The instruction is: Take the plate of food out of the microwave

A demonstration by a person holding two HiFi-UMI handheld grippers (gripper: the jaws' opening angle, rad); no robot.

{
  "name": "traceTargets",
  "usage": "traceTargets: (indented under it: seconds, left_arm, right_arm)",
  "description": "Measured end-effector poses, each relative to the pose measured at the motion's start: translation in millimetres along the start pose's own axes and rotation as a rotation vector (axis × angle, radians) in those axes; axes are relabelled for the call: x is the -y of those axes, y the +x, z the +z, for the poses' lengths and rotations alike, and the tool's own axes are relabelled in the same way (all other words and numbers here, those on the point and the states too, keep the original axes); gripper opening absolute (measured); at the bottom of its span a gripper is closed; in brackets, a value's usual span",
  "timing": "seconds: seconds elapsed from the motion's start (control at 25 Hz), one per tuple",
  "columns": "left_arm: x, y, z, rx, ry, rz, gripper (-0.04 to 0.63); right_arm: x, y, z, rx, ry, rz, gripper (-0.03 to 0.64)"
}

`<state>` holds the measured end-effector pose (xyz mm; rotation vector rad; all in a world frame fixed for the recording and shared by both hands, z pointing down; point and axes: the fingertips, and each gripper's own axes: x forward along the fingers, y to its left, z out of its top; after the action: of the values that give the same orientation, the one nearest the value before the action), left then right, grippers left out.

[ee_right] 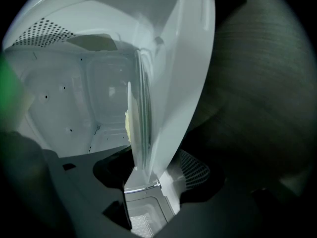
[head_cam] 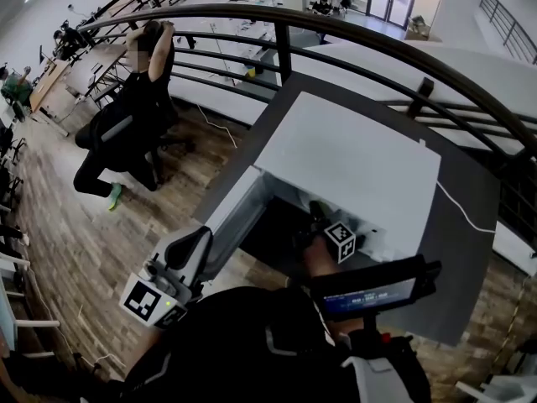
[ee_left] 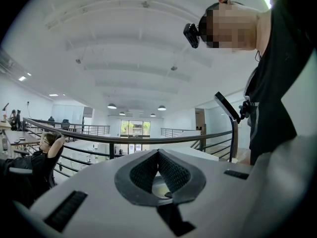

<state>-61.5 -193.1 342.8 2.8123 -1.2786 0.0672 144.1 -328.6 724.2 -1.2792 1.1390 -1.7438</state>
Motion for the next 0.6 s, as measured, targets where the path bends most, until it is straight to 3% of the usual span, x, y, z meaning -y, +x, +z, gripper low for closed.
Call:
traceTargets:
  seconds: [0.24,0.6]
  left_arm:
    - [-1.9,4.3,-2.5,-0.005,-0.001,0.005,0.005]
    - [-2.1,8.9,-8.4,-0.008,-0.009,-0.011,0.005]
  right_arm:
    - [0.3,4.1,4.8,0.022,0.045,0.02,0.279]
    - [2.7,-7.6,1.7,0.025,0.086,0.051,0.221]
